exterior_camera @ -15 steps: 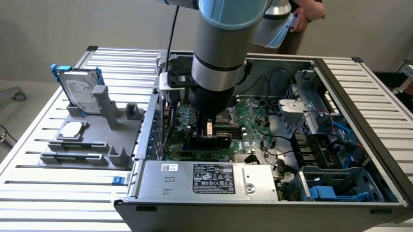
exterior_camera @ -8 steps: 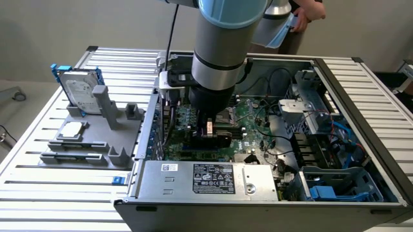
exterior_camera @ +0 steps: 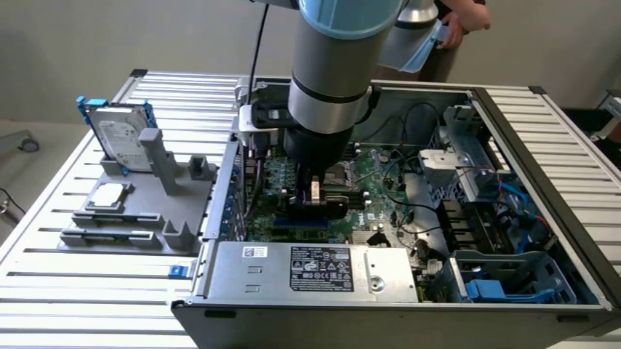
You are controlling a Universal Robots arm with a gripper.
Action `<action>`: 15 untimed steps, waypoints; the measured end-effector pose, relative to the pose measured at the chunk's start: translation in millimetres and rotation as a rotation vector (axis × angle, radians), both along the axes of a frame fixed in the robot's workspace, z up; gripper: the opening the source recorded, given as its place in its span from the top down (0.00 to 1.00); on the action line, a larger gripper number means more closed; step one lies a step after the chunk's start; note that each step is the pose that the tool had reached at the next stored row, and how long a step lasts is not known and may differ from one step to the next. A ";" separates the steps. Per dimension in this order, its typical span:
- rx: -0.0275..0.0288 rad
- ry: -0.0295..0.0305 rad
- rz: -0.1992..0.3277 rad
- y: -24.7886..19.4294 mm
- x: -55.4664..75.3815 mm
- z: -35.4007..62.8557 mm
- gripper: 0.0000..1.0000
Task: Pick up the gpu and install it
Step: 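Insert the gpu into the slot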
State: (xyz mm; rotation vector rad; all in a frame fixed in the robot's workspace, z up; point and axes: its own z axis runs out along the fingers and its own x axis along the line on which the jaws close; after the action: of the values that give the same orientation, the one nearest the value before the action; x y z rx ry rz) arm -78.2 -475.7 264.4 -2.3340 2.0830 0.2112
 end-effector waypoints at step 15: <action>-0.0002 0.0063 -0.002 -2.1 -1.7 -0.4 0.74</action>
State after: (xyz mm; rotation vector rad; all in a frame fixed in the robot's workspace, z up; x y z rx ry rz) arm -79.8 -477.7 264.1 -2.3347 2.0878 0.2186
